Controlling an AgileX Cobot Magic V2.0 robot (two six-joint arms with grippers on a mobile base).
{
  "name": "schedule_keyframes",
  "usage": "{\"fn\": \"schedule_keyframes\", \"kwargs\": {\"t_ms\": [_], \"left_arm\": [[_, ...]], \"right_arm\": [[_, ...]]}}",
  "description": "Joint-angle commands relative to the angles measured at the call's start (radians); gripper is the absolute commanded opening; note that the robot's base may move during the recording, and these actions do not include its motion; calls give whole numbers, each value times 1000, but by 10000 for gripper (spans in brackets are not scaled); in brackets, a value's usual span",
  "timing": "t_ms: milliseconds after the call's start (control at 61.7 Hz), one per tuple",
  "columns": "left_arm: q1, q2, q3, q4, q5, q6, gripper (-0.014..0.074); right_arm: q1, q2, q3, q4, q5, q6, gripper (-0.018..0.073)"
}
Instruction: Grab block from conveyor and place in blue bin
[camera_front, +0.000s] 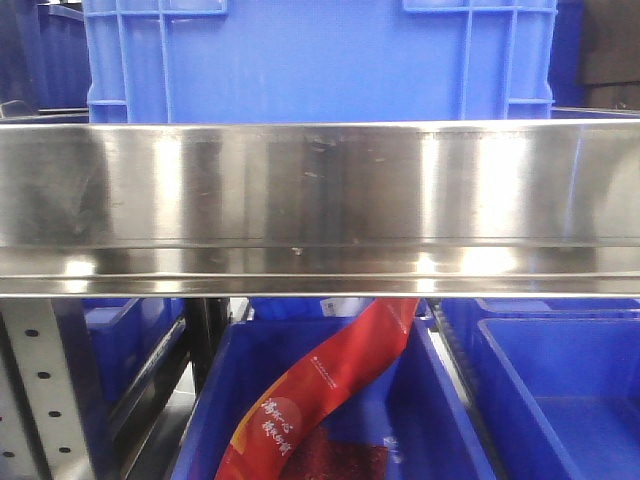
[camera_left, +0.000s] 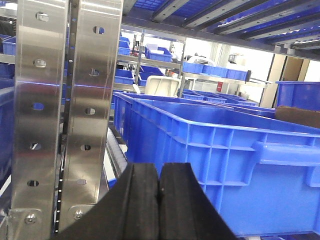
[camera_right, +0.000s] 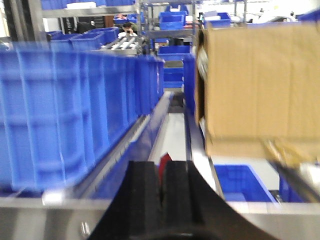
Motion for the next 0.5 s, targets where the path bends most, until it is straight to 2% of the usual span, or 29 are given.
{"fn": "schedule_keyframes", "kwargs": {"t_ms": [0, 162, 211, 486], "left_arm": [[5, -3, 0, -4, -15, 0, -111], [5, -5, 0, -2, -15, 0, -111], [5, -5, 0, -2, -15, 0, -111], [5, -5, 0, -2, -15, 0, -111]], "right_arm": [[-7, -67, 66, -7, -10, -3, -167], [-9, -67, 133, -10, -107, -3, -167], [-9, -67, 133, -10, -81, -3, -167], [-9, -67, 133, -13, -124, -3, -167]]}}
